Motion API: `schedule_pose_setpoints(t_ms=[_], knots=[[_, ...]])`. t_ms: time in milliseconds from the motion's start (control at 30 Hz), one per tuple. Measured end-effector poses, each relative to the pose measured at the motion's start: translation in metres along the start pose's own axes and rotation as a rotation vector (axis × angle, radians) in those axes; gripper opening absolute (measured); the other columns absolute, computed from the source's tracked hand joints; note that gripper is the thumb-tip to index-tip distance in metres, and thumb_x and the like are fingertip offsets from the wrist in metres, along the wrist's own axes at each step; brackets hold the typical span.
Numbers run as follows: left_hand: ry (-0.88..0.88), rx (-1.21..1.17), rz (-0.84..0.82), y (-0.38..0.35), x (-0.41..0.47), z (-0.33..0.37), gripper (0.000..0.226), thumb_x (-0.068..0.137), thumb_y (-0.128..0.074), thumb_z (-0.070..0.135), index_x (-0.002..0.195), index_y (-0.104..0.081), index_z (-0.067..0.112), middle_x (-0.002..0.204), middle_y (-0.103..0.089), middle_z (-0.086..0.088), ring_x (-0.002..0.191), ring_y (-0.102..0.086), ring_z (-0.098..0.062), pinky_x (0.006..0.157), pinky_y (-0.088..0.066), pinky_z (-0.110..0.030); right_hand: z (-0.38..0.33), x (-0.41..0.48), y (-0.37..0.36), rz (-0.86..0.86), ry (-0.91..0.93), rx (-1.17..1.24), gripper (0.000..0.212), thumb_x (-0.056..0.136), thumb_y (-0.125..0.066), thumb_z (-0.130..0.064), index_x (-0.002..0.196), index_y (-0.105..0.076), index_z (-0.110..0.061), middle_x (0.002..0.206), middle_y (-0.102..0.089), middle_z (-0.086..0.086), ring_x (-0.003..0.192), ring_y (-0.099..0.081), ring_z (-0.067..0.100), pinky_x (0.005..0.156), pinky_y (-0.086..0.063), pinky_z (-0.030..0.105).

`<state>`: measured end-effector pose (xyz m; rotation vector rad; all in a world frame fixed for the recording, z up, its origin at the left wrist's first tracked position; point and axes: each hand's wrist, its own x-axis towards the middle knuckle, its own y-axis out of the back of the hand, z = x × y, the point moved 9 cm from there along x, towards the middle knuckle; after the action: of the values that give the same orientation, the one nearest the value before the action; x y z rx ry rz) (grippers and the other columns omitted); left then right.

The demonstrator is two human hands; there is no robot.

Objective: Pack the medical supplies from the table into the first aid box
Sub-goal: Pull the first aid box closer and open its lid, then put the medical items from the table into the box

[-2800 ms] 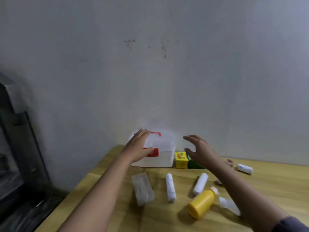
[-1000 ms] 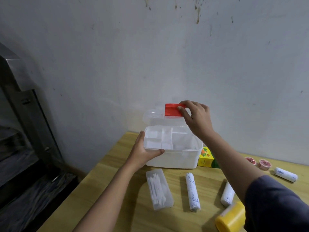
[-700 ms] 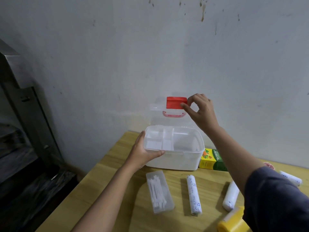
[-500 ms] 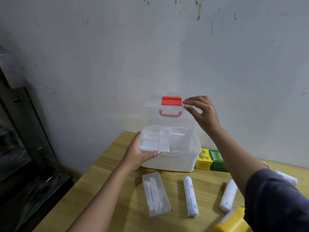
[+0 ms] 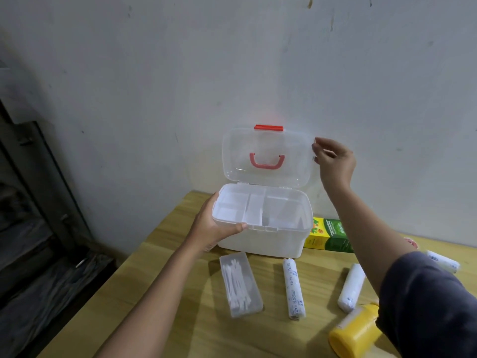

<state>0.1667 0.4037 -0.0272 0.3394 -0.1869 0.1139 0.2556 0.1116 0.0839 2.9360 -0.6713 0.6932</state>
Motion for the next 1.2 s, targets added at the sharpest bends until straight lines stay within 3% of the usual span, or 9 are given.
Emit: schedule_pose_setpoints(t_ms=[133, 300, 400, 667, 800, 867, 933, 1067, 1200], knots=[[0.021, -0.036, 0.001, -0.002, -0.007, -0.003, 0.114, 0.043, -0.087, 0.051, 0.143, -0.038, 0.029, 0.138, -0.044, 0.018, 0.132, -0.041, -0.006, 0.106, -0.038, -0.029, 0.004, -0.003, 0.003, 0.058, -0.037, -0.072, 0.015, 0.081, -0.066, -0.012, 0.094, -0.072, -0.011, 0.083, -0.068, 0.006, 0.077, -0.064, 0.018, 0.085, -0.056, 0.038], [0.021, -0.063, -0.009, -0.005, -0.013, 0.006, 0.089, 0.044, -0.085, 0.053, 0.123, -0.043, 0.050, 0.132, -0.053, 0.019, 0.127, -0.049, -0.006, 0.106, -0.044, -0.036, 0.006, -0.007, 0.004, 0.068, -0.063, -0.116, 0.016, 0.080, -0.066, -0.010, 0.094, -0.072, -0.011, 0.086, -0.071, 0.007, 0.078, -0.065, 0.018, 0.085, -0.056, 0.034], [0.037, -0.058, -0.012, -0.004, -0.011, 0.002, 0.107, 0.041, -0.087, 0.057, 0.136, -0.041, 0.039, 0.140, -0.049, 0.014, 0.131, -0.046, -0.010, 0.109, -0.042, -0.040, 0.008, -0.008, 0.004, 0.066, -0.078, -0.130, 0.016, 0.080, -0.066, -0.010, 0.094, -0.073, -0.010, 0.085, -0.071, 0.007, 0.081, -0.068, 0.021, 0.087, -0.056, 0.037], [0.036, -0.094, -0.018, -0.006, -0.008, -0.001, 0.106, 0.040, -0.090, 0.060, 0.134, -0.046, 0.038, 0.137, -0.054, 0.008, 0.129, -0.050, -0.014, 0.105, -0.047, -0.044, 0.005, -0.008, 0.004, -0.011, -0.062, -0.174, 0.021, 0.081, -0.066, -0.013, 0.100, -0.072, -0.011, 0.096, -0.073, 0.011, 0.090, -0.069, 0.023, 0.092, -0.054, 0.038], [0.059, -0.158, 0.006, -0.007, -0.012, -0.002, 0.086, 0.052, -0.092, 0.035, 0.123, -0.042, 0.038, 0.122, -0.052, 0.023, 0.124, -0.047, -0.009, 0.102, -0.042, -0.030, 0.002, -0.015, 0.006, -0.139, -0.019, -0.207, 0.032, 0.082, -0.066, -0.017, 0.114, -0.065, -0.011, 0.103, -0.069, 0.002, 0.094, -0.064, 0.012, 0.083, -0.049, 0.009], [0.064, -0.170, 0.015, -0.007, -0.013, -0.003, 0.096, 0.047, -0.093, 0.041, 0.131, -0.046, 0.032, 0.129, -0.056, 0.015, 0.127, -0.050, -0.013, 0.106, -0.044, -0.036, -0.002, -0.019, 0.011, -0.198, 0.004, -0.243, 0.035, 0.083, -0.066, -0.017, 0.117, -0.063, -0.012, 0.102, -0.064, -0.003, 0.095, -0.061, 0.008, 0.069, -0.042, -0.006], [0.062, -0.182, 0.015, -0.007, -0.015, -0.002, 0.108, 0.042, -0.091, 0.046, 0.138, -0.045, 0.030, 0.135, -0.057, 0.008, 0.127, -0.052, -0.014, 0.106, -0.045, -0.042, 0.000, -0.023, 0.018, -0.258, 0.008, -0.259, 0.035, 0.083, -0.067, -0.016, 0.117, -0.062, -0.011, 0.106, -0.064, -0.002, 0.097, -0.060, 0.010, 0.074, -0.045, 0.001], [0.051, -0.202, 0.000, -0.006, -0.019, 0.002, 0.103, 0.043, -0.090, 0.042, 0.136, -0.048, 0.026, 0.131, -0.061, 0.004, 0.123, -0.057, -0.016, 0.101, -0.050, -0.038, 0.033, -0.037, 0.045, -0.401, -0.130, -0.268, 0.044, 0.078, -0.072, -0.013, 0.118, -0.054, -0.009, 0.120, -0.065, 0.011, 0.104, -0.061, 0.020, 0.094, -0.049, 0.036], [0.060, -0.206, -0.028, -0.007, -0.022, 0.002, 0.096, 0.044, -0.091, 0.039, 0.130, -0.053, 0.025, 0.127, -0.065, 0.000, 0.118, -0.061, -0.020, 0.100, -0.051, -0.045, 0.075, -0.069, 0.066, -0.725, -0.321, -0.560, 0.076, 0.071, -0.078, -0.011, 0.136, -0.038, -0.014, 0.140, -0.049, 0.006, 0.130, -0.043, 0.021, 0.104, -0.038, 0.035]])
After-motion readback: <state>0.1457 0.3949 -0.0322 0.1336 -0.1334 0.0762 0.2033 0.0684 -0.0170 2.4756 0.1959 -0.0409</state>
